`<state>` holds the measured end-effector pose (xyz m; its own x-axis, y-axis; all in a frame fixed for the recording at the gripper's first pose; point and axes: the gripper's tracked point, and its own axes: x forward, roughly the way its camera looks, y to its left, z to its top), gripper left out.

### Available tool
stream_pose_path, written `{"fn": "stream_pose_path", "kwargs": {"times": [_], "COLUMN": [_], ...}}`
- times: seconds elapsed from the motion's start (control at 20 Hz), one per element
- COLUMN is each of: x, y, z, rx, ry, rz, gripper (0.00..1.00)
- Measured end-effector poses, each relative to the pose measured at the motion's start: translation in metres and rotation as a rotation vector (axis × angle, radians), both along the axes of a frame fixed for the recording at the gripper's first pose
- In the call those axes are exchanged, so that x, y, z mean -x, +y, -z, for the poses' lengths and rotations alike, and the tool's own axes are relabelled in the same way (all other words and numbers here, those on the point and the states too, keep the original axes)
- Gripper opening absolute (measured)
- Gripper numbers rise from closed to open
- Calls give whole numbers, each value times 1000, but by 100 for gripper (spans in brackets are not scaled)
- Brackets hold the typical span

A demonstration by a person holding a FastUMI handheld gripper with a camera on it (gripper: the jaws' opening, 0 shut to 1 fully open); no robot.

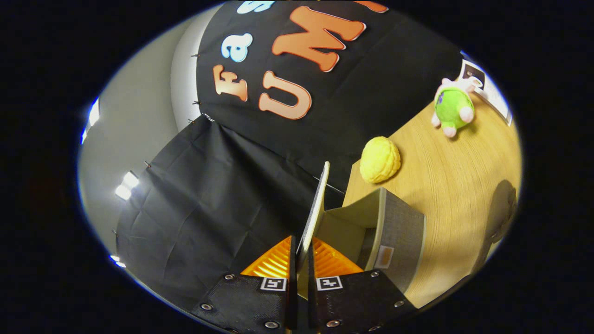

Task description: Open the storage box then place both shoes into the box .Put the left shoe in first, then the right shoe, with the right side of both shoes facing outward in a uniform manner.

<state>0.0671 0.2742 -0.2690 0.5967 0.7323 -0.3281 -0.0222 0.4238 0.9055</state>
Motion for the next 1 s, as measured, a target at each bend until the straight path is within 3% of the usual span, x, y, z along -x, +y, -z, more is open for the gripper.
{"fn": "stream_pose_path", "kwargs": {"times": [0.3,0.7,1.0], "x": [-20,-15,-16], "y": [20,121,176], "z": [-39,-49,-47], "rx": [23,34,10], "ry": [-62,-83,-51], "rz": [9,-96,-73], "gripper": [11,11,10]}}
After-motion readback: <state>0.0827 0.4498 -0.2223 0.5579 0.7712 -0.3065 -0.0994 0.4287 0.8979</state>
